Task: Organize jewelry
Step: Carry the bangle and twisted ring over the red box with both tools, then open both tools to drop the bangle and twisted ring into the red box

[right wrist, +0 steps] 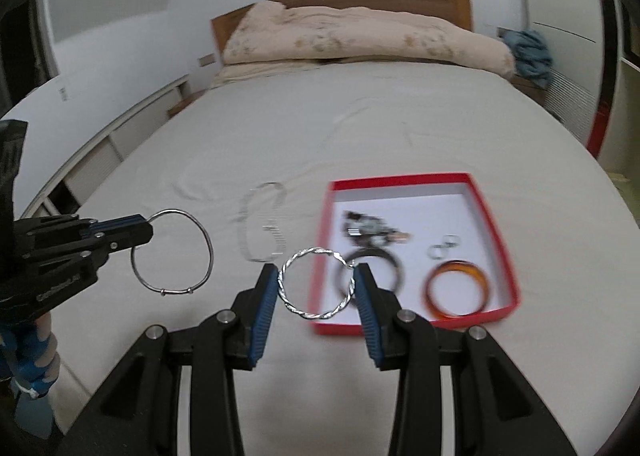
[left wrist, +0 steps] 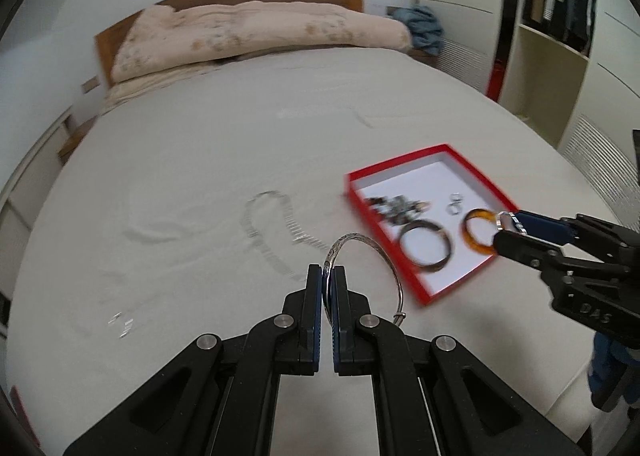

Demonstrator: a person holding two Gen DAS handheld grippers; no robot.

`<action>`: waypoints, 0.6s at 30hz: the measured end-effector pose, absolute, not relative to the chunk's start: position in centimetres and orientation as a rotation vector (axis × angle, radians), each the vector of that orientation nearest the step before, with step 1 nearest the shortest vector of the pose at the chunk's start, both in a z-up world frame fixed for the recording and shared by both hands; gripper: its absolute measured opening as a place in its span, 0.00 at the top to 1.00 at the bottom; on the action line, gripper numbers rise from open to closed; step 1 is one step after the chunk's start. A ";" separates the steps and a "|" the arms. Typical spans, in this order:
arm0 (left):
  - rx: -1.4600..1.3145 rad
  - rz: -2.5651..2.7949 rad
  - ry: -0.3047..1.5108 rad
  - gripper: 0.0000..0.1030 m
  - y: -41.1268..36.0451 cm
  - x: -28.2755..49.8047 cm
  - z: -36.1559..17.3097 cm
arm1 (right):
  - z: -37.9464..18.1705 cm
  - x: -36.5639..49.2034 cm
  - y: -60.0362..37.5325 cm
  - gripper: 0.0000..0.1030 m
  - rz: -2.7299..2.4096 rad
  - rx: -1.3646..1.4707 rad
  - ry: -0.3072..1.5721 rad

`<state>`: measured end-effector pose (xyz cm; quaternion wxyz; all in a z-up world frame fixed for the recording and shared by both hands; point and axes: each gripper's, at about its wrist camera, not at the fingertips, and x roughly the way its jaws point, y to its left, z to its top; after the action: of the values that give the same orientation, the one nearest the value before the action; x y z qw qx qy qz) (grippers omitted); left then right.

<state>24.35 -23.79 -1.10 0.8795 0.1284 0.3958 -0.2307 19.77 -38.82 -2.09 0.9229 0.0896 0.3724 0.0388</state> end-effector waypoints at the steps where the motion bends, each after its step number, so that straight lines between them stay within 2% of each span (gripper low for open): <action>1: 0.270 -0.501 0.830 0.96 -25.4 24.9 -1.5 | -2.6 20.2 -40.1 0.65 0.061 0.187 0.772; 9: 0.277 -0.581 0.882 0.96 -34.1 28.0 -5.4 | -7.0 22.9 -46.6 0.65 -0.027 0.196 0.835; 18: 0.287 -0.545 0.984 0.96 -36.8 30.1 -11.0 | -11.1 24.7 -48.9 0.64 -0.023 0.183 0.908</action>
<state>30.13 -36.80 -10.96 0.8362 0.1355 0.4649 -0.2574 24.69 -48.87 -11.11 0.8946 0.0882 0.4380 -0.0113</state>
